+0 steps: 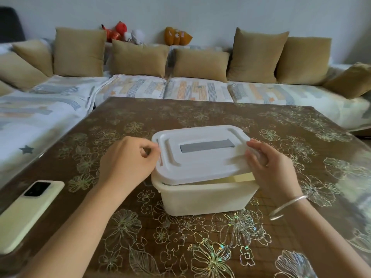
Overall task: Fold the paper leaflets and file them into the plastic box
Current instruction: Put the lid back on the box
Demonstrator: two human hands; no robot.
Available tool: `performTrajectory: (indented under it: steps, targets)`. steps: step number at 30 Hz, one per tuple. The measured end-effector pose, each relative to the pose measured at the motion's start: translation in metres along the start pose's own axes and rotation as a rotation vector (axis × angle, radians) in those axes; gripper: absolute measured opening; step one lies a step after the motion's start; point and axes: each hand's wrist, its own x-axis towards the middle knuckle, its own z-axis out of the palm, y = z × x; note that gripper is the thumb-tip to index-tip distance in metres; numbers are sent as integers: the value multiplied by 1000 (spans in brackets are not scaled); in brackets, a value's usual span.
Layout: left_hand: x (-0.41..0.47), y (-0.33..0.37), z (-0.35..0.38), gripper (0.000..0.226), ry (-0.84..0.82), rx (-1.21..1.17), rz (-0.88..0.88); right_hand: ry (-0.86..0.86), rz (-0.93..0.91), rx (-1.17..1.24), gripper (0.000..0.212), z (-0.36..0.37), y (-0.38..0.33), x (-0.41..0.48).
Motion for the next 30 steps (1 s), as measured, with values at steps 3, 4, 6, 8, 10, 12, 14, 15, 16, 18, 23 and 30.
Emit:
performTrajectory:
  steps: [3,4,6,8,10,12,14,15,16,18,23,30]
  targets:
    - [-3,-2,3,22,-55,-70,21,12,-12,13,29,-2,2,-6]
    - [-6,-2,4,28,-64,-68,25,19,-15,17,29,-3,3,-8]
    - [-11,-3,5,36,-46,-57,44,41,-49,7,28,-6,4,-17]
    - [-15,-5,6,40,-21,-43,37,65,-90,-29,27,-7,4,-27]
    - [-19,-7,8,44,-12,-43,13,87,-104,-58,26,-8,4,-34]
    - [-24,-10,11,50,3,-56,-9,99,-105,-44,25,-9,6,-34]
    - [-28,-12,17,66,15,-112,-47,104,-4,42,34,-11,9,-30]
    - [-30,-14,20,76,-5,-192,-124,64,112,165,44,-11,13,-26]
    - [-32,-10,20,87,-68,-309,-242,-29,279,361,56,-11,12,-23]
    - [-37,-4,24,93,-225,-622,-453,-249,592,792,72,-8,14,-17]
    - [-33,6,25,38,-208,-649,-355,-242,656,831,42,-2,14,-14]
    - [-24,12,18,58,-197,-34,-79,-163,306,294,51,-6,14,-12]
